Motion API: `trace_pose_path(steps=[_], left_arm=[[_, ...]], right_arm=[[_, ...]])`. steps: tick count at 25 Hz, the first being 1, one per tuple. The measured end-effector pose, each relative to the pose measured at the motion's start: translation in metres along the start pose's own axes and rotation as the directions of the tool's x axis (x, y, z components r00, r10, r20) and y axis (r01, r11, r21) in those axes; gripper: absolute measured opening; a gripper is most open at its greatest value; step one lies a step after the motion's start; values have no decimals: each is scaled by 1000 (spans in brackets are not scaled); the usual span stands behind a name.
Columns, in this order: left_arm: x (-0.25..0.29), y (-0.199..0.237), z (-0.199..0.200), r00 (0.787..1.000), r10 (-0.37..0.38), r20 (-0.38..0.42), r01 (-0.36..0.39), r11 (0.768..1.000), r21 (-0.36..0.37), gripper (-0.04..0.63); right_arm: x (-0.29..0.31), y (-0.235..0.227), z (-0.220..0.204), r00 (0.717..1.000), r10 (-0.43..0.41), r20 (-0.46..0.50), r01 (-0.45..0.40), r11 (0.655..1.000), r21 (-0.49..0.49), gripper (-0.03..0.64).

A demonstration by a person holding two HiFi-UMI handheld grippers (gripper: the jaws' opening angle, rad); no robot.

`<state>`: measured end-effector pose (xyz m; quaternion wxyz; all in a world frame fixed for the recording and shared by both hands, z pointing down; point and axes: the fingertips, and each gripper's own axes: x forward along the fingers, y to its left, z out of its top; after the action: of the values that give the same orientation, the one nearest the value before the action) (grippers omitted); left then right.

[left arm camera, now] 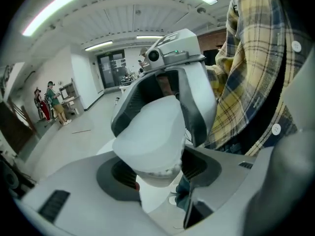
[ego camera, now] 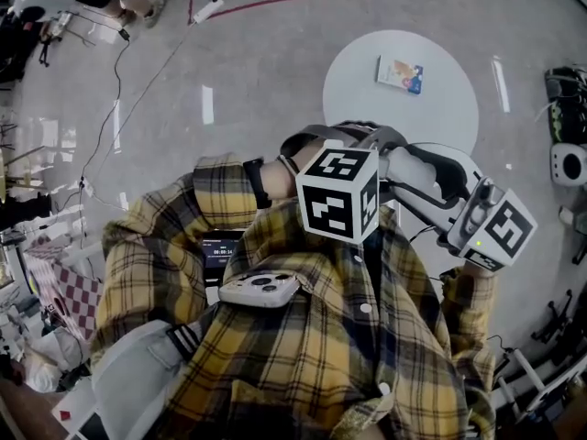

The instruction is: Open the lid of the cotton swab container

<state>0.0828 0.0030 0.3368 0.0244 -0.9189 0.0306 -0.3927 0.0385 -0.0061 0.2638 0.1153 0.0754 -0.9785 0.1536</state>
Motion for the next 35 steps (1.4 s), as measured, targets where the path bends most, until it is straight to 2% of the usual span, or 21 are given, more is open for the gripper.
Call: trace_pose_path(steps=[4,8,10,12,17,29,31,35], left_arm=[[-2,11,10,999,32,22,-33,999,20,256],[-6,17,13,998,50,37,-50,999,5,256],[-6,17,13,998,52,32,-52,999,4,256],[-5,13,9,999,48,23,-48,999,10,256],[-4,12,0,1000,25,13,-24,999,-28,256],[-11,13,-1,999,35,26,-33,997,-71,255],[-11,16,-3,999,36,28,-34,996,-86,255],[-13,21,-6,999,46,24,-44,995,-90,255]], right_arm=[[-10,-10,14,998,-21,56,19,999,43,222],[-17,-22,30,989,-47,137,32,993,112,236],[-25,-32,40,975,-94,201,61,984,166,234],[-31,-47,47,956,-163,244,113,972,207,187],[-23,-78,39,943,-251,218,197,950,241,177],[-28,-70,49,920,-286,267,229,947,227,169],[-35,-71,51,907,-313,282,254,940,225,162],[-51,-79,44,854,-428,296,369,899,236,154]])
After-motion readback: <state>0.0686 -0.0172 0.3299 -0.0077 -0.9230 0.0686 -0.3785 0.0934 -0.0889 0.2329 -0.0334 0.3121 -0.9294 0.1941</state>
